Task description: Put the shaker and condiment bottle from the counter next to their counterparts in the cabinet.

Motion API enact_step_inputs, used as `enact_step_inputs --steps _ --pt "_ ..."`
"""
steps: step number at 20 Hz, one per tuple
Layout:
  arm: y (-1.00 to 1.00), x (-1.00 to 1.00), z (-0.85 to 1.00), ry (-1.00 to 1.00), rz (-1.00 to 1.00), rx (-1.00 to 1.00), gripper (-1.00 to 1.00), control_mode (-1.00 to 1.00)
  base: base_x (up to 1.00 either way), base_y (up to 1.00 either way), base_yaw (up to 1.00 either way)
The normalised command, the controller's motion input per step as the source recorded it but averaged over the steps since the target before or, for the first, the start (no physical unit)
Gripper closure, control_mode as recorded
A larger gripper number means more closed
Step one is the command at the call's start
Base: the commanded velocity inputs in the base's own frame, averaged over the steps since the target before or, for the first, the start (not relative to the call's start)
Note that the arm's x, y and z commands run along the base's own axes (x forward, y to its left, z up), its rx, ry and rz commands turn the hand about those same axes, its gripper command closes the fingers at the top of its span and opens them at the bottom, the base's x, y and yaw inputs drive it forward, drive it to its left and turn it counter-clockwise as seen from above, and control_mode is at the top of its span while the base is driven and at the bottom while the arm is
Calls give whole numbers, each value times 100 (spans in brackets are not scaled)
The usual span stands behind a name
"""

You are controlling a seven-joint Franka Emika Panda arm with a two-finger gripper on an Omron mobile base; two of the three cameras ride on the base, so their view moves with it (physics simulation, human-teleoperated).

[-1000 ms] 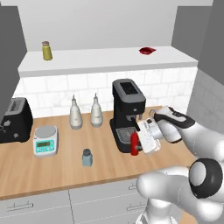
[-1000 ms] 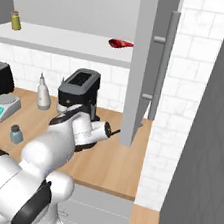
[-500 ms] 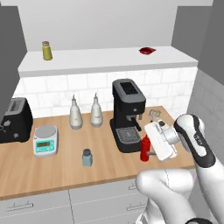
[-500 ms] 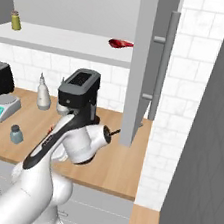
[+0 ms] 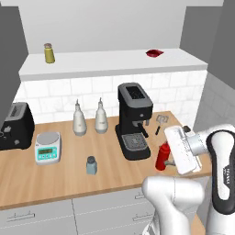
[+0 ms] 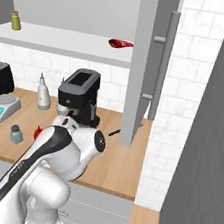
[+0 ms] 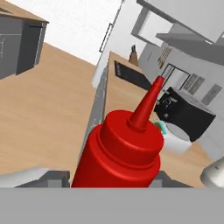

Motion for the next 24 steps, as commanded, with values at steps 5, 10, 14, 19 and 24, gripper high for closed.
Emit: enact_step_inputs --steps 5,10,14,19,24 --pt "-10 -18 100 -1 -21 5 100 -100 0 0 0" --pt "-18 -6 100 -1 -21 6 100 -100 0 0 0" --pt "-27 0 100 0 -18 3 100 -100 0 0 0" --pt "-21 -8 100 -2 -18 1 100 -100 0 0 0" --pt "-12 -7 100 -1 -16 0 100 -100 0 0 0"
